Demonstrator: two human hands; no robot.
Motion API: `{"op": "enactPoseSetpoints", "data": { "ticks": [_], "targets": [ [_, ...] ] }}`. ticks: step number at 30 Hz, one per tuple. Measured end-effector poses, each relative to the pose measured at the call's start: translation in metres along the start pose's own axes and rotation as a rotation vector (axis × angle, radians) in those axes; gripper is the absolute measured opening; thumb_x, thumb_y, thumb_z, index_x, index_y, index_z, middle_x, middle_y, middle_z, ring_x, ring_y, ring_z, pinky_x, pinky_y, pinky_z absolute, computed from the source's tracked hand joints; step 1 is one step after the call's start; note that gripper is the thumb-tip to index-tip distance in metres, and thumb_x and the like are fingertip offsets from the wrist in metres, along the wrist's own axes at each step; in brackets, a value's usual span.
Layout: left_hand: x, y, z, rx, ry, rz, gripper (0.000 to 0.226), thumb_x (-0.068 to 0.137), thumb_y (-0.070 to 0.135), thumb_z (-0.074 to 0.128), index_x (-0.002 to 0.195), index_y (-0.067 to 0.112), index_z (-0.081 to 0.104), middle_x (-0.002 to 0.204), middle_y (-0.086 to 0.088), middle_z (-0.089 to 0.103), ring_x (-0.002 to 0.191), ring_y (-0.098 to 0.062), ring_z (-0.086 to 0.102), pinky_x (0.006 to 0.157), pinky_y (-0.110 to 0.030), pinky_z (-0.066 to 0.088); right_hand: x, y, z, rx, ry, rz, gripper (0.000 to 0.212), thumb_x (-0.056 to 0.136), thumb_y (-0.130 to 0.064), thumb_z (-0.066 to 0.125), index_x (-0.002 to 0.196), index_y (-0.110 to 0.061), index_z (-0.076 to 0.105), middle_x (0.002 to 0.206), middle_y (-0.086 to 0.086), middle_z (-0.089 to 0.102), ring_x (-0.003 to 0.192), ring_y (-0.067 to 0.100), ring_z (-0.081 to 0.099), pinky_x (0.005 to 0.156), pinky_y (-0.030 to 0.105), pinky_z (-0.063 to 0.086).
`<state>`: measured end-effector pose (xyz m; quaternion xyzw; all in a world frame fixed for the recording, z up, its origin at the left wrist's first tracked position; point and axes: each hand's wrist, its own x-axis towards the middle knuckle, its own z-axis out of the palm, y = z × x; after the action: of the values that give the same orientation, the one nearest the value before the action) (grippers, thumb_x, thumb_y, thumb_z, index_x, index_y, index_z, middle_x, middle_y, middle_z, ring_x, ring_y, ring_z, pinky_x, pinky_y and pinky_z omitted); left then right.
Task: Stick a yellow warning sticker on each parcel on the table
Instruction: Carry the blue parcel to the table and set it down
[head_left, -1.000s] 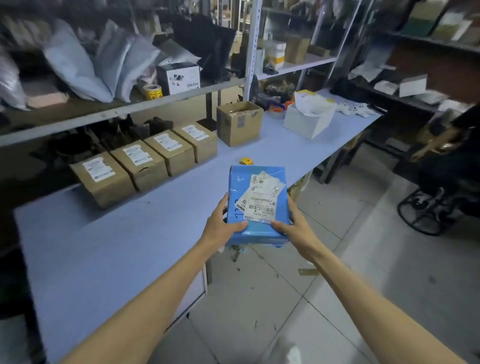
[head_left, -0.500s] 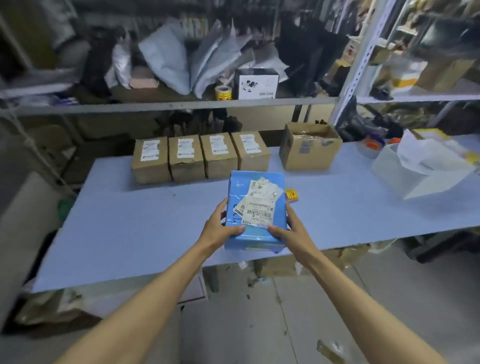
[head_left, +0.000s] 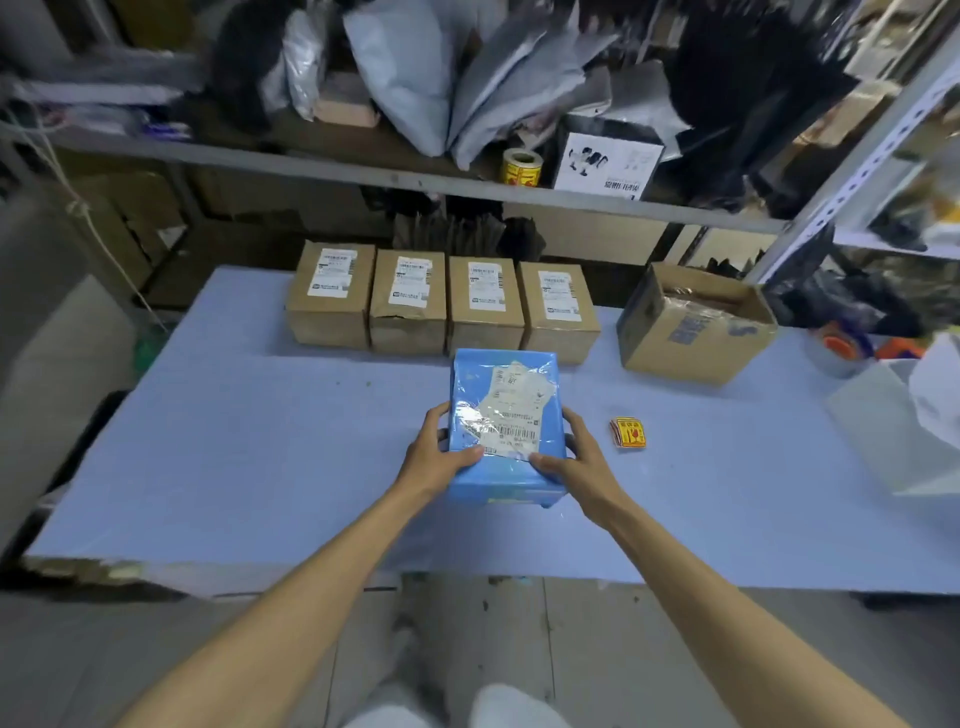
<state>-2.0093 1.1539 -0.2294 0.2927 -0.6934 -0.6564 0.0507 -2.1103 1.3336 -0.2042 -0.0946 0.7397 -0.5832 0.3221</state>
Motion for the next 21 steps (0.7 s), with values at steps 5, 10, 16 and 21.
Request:
{"op": "enactPoseSetpoints", "data": {
  "ticks": [5,10,16,21],
  "targets": [
    [0.029,-0.010,-0.011,-0.008,0.028,-0.055,0.064,0.079,0.007,0.075,0.131,0.019,0.039,0.122,0.004,0.053,0.106,-0.014,0.054,0.085,-0.024,0.046,0.037,0.008,0.013,-0.063,0.011,0.056,0.071,0.080,0.000,0.072,0.131,-0.033,0.036,0.116,0.000,0.056,0.111,0.025,0.060,0.071,0.034,0.062],
    [0.053,-0.025,-0.017,0.000,0.059,-0.084,0.068,0.076,0.003,0.077,0.131,0.019,0.040,0.117,0.005,0.055,0.101,-0.014,0.057,0.076,-0.016,0.047,0.067,0.022,0.021,-0.076,0.016,0.084,0.071,0.080,0.004,0.071,0.134,-0.025,0.035,0.117,0.002,0.056,0.098,0.012,0.060,0.070,0.027,0.059],
    [0.072,-0.047,-0.009,0.013,0.103,-0.150,0.070,0.077,0.006,0.076,0.135,0.022,0.039,0.119,0.008,0.057,0.104,-0.013,0.058,0.080,-0.021,0.049,0.093,0.046,0.021,-0.056,-0.064,0.090,0.077,0.082,0.000,0.072,0.141,-0.028,0.031,0.126,0.006,0.054,0.110,0.026,0.059,0.067,0.022,0.059],
    [0.072,-0.061,0.001,-0.005,0.124,-0.204,0.068,0.083,0.008,0.071,0.138,0.028,0.037,0.122,0.008,0.058,0.112,-0.018,0.060,0.096,-0.043,0.051,0.104,0.060,0.012,-0.088,-0.127,0.083,0.082,0.082,-0.010,0.075,0.145,-0.031,0.027,0.126,-0.002,0.051,0.110,0.019,0.058,0.080,0.026,0.058]
  ]
}}
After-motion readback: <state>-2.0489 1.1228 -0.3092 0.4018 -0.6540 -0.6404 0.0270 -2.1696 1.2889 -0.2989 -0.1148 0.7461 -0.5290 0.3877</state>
